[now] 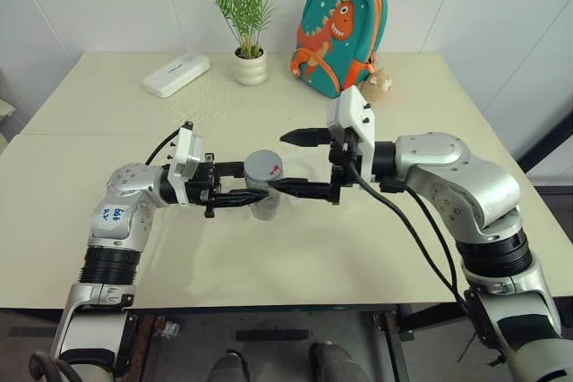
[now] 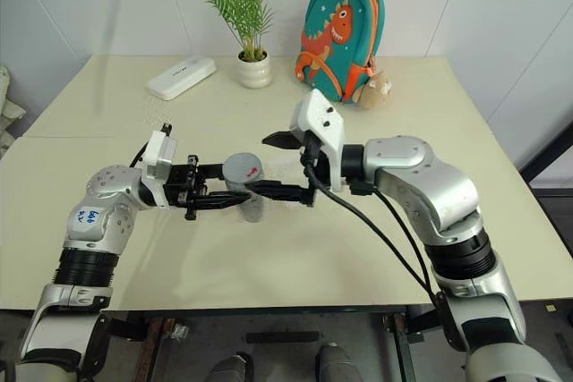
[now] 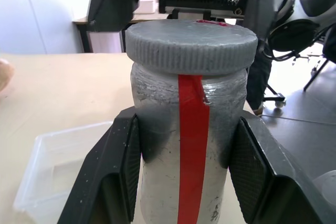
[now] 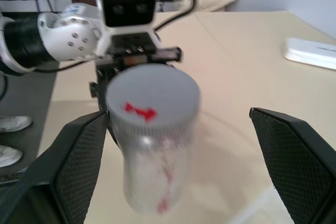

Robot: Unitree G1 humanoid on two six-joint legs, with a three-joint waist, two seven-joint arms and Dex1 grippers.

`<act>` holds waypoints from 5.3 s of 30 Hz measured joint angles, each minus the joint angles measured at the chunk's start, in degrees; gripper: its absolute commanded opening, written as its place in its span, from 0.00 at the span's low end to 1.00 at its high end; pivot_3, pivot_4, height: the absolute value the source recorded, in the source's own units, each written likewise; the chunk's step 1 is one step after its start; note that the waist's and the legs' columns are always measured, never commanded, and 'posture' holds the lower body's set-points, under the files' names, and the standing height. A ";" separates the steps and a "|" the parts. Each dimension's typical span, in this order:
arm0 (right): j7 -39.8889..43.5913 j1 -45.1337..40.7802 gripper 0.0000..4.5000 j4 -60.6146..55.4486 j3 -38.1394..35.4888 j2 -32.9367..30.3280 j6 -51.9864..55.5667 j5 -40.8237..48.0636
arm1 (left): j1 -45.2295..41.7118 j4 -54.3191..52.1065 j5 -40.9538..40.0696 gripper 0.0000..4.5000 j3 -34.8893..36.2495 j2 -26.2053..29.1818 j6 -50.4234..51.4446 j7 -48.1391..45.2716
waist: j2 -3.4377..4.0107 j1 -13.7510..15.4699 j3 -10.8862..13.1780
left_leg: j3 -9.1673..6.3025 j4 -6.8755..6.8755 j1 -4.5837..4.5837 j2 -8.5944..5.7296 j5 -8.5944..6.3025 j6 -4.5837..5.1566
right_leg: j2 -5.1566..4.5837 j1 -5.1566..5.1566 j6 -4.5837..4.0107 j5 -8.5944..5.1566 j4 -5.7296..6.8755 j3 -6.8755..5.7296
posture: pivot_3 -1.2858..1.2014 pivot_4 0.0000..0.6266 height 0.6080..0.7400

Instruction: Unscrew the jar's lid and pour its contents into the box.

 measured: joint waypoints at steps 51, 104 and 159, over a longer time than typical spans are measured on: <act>4.08 -2.93 1.00 7.49 6.22 11.70 -5.25 -2.04 | -2.29 1.43 0.00 0.43 -1.60 -2.41 0.02 -3.67 | 0.00 -0.12 0.00 | 0.01 0.00 -0.01 0.04 -0.01 0.02 | 0.04 -0.05 -0.04 -0.02 0.08 -0.02 | 0.52 0.24 1.00; -1.61 0.41 1.00 -4.31 -1.27 4.03 7.92 5.35 | -2.36 1.39 -0.78 0.43 -0.31 -2.45 0.36 -5.03 | 0.00 0.02 0.00 | 0.01 0.01 -0.02 0.04 -0.01 0.02 | 0.03 -0.05 -0.04 -0.02 0.08 -0.01 | 0.52 0.24 1.00; -2.98 -3.40 1.00 2.40 7.12 10.51 -0.39 -4.92 | -4.38 5.19 3.20 0.43 -3.11 -3.00 -2.17 -4.98 | 0.00 -0.05 0.00 | 0.00 0.05 -0.02 0.06 -0.01 0.02 | 0.07 -0.09 -0.06 -0.04 0.24 -0.01 | 0.52 0.24 1.00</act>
